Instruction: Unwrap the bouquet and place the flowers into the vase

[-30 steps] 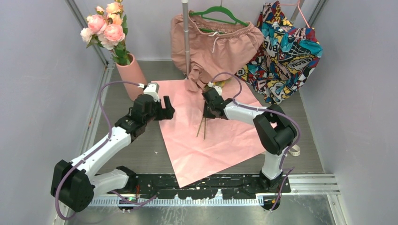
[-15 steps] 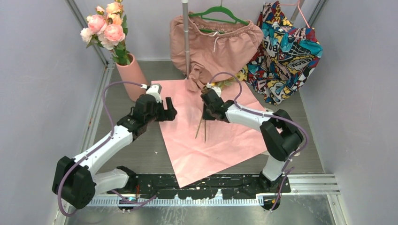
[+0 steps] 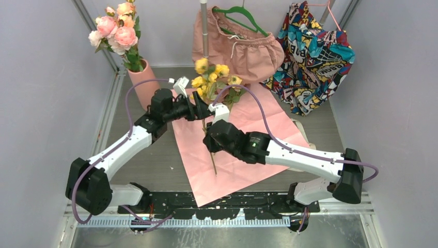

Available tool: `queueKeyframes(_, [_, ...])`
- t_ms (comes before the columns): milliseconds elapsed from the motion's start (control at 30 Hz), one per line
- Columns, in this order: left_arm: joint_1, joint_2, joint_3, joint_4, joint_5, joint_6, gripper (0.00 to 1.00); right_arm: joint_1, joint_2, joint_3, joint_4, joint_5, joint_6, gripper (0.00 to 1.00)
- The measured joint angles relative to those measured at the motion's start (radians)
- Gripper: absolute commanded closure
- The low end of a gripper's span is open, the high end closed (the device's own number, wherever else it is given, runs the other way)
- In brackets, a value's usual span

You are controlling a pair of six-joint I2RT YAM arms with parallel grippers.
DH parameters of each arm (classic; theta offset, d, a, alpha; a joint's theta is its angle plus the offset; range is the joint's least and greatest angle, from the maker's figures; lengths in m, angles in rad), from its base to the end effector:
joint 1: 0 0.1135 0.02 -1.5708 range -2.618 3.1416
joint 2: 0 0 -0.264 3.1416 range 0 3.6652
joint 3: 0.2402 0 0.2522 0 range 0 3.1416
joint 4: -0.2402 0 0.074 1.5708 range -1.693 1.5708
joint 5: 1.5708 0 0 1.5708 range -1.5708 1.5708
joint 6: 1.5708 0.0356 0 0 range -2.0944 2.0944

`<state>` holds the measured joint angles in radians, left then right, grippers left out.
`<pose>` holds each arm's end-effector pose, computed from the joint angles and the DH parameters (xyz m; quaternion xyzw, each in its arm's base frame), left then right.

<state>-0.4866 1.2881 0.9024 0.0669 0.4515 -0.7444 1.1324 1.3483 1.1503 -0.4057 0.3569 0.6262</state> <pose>0.2549 -0.1524 0.2972 0.0285 0.8001 -0.4778 0.3615 0.1395 0.2683 0.3207 -0.1383 0.8642 0.2522 0.4128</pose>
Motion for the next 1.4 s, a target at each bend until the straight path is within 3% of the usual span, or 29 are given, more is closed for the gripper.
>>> queueKeyframes(167, [0.000,-0.010,0.048,0.060,0.067,-0.062,0.36,0.059,-0.018,0.004,-0.042,0.060,-0.005,0.99])
queueKeyframes(567, [0.000,-0.080,0.015,0.063,0.093,-0.087,0.30,0.077,-0.035,0.056,-0.099,0.164,-0.061,0.99])
queueKeyframes(767, [0.000,-0.116,-0.023,0.063,0.099,-0.090,0.33,0.070,-0.035,0.099,-0.100,0.195,-0.093,0.99])
queueKeyframes(967, [0.000,-0.117,-0.025,0.055,0.096,-0.094,0.61,0.068,-0.035,0.101,-0.100,0.196,-0.100,0.99])
queueKeyframes(1133, [-0.005,-0.131,-0.030,0.067,0.092,-0.107,0.99,0.068,-0.035,0.101,-0.101,0.194,-0.101,0.99])
queueKeyframes(1300, [-0.012,-0.150,-0.033,0.088,0.090,-0.120,1.00,0.068,-0.034,0.100,-0.102,0.189,-0.102,0.99])
queueKeyframes(1333, [-0.012,-0.150,-0.033,0.090,0.090,-0.119,1.00,0.068,-0.034,0.100,-0.100,0.189,-0.102,0.95])
queueKeyframes(1400, [-0.012,-0.150,-0.032,0.087,0.085,-0.111,1.00,0.068,-0.034,0.100,-0.099,0.189,-0.102,0.70])
